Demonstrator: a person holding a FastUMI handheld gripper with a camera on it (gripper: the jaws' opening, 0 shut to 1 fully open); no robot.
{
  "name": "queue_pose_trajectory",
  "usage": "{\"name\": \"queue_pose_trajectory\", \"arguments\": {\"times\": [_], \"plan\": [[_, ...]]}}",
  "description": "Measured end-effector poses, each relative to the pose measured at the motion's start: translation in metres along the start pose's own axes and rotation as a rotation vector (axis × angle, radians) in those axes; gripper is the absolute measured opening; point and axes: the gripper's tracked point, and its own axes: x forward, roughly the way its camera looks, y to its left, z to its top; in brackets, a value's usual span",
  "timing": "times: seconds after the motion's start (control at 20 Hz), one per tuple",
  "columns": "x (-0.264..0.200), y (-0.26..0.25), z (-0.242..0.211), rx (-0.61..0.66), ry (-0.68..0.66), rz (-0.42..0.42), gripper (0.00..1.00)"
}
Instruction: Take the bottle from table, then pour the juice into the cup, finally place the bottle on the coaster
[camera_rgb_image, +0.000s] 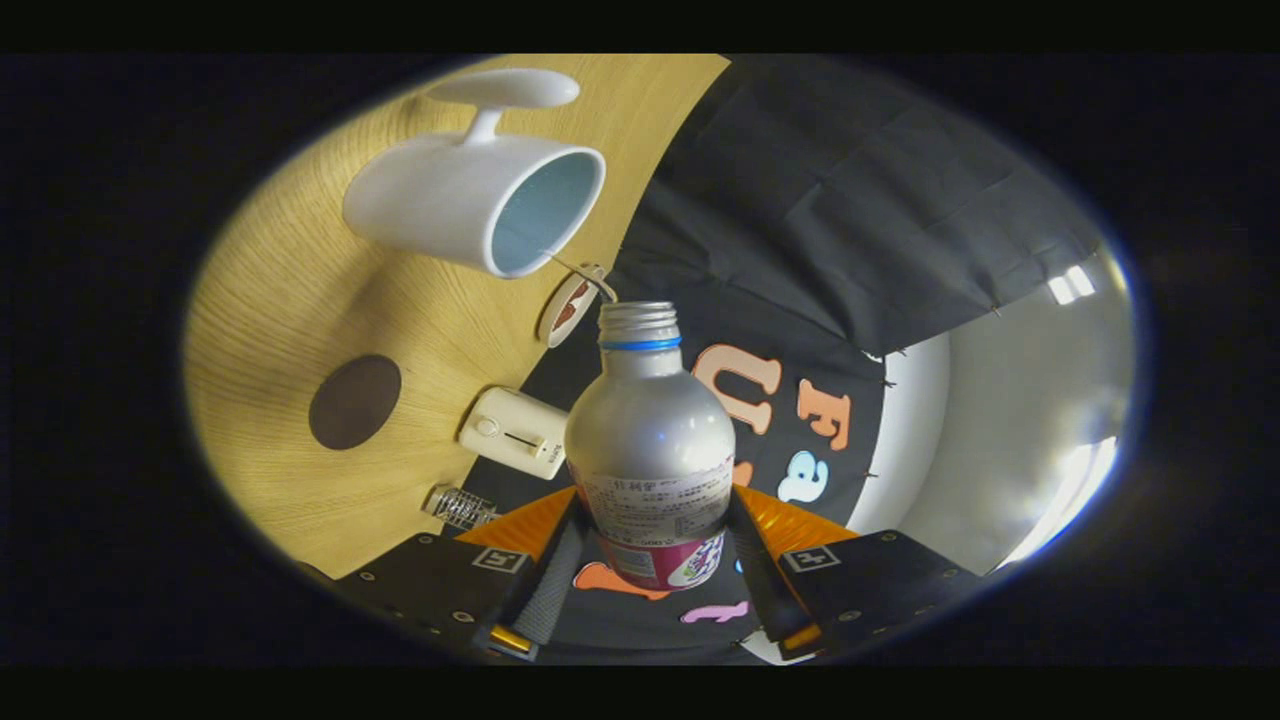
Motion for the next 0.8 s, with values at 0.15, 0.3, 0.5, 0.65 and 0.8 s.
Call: {"name": "queue_pose_trajectory", "arguments": {"times": [0.15, 0.3, 0.5, 0.65, 0.8], "plan": [[0.001, -0.004, 0.005, -0.021, -0.013, -0.01, 0.77], [0.005, -0.006, 0.008, -0.028, -0.024, -0.017, 0.77], [0.006, -0.008, 0.012, -0.039, -0.035, -0.028, 0.77], [0.006, -0.009, 0.015, -0.048, -0.045, -0.034, 0.77], [0.007, -0.004, 0.021, -0.051, -0.059, -0.028, 0.77]]}}
